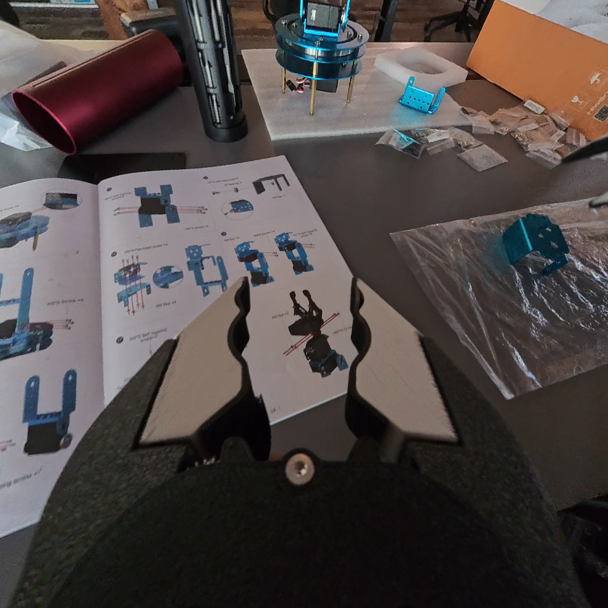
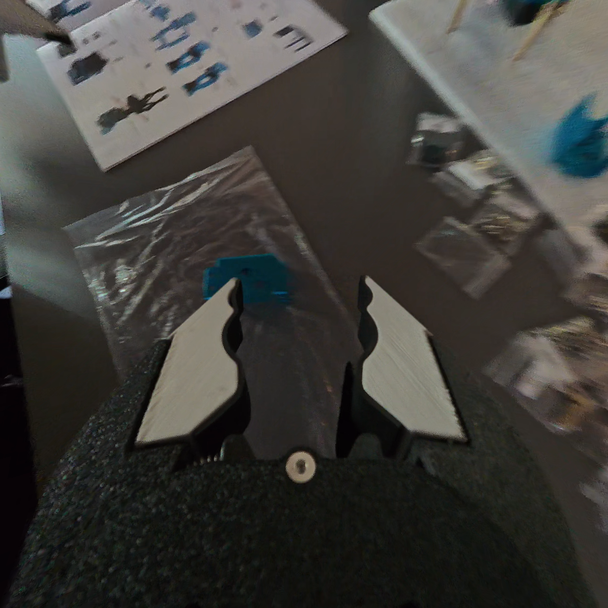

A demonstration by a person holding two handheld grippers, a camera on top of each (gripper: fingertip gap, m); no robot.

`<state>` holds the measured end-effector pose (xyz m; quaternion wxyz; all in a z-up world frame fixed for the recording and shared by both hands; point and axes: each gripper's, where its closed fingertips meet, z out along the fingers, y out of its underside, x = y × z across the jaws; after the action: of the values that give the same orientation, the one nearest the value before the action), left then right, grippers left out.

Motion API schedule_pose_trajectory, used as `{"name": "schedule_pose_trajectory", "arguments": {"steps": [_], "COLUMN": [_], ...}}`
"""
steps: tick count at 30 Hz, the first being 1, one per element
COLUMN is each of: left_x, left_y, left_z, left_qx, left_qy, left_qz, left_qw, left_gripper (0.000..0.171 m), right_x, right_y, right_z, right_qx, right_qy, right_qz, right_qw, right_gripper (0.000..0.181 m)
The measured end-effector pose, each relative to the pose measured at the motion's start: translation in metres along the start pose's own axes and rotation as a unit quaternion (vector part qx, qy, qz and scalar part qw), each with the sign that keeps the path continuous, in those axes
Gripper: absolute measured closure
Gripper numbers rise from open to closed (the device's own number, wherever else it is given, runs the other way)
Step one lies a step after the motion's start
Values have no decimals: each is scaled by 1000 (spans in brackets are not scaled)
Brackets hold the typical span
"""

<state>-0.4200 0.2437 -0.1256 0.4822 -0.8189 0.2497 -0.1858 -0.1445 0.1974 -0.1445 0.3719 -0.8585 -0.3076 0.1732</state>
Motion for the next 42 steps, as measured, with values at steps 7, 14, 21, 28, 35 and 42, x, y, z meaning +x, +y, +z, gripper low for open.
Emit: {"name": "schedule_pose_trajectory", "arguments": {"steps": [7,14,21,28,35,42], "left_x": [35,102,174,244,288,317], "left_y": [-24,-51,-72,-88,-86,-66], "left_z": [44,107,176,231,265,264], "left_qx": [-11,-53,-99,-117,-124,-130], "left_qy": [46,157,234,297,323,377], "left_qz": [46,123,237,273,309,352], "left_qw": [998,978,938,908,886,847], "left_gripper": [110,111,116,118,119,125], "right_x": [90,100,117,134,141,141], "right_y": [10,24,35,40,58,59], "right_z": [-33,-37,-45,-70,-82,-84], "right_qx": [84,71,50,63,18,22], "right_qy": [117,144,181,183,202,196], "right_qz": [71,88,80,115,105,118], "right_qw": [987,983,979,974,974,973], "right_gripper": [127,133,135,134,135,138]}}
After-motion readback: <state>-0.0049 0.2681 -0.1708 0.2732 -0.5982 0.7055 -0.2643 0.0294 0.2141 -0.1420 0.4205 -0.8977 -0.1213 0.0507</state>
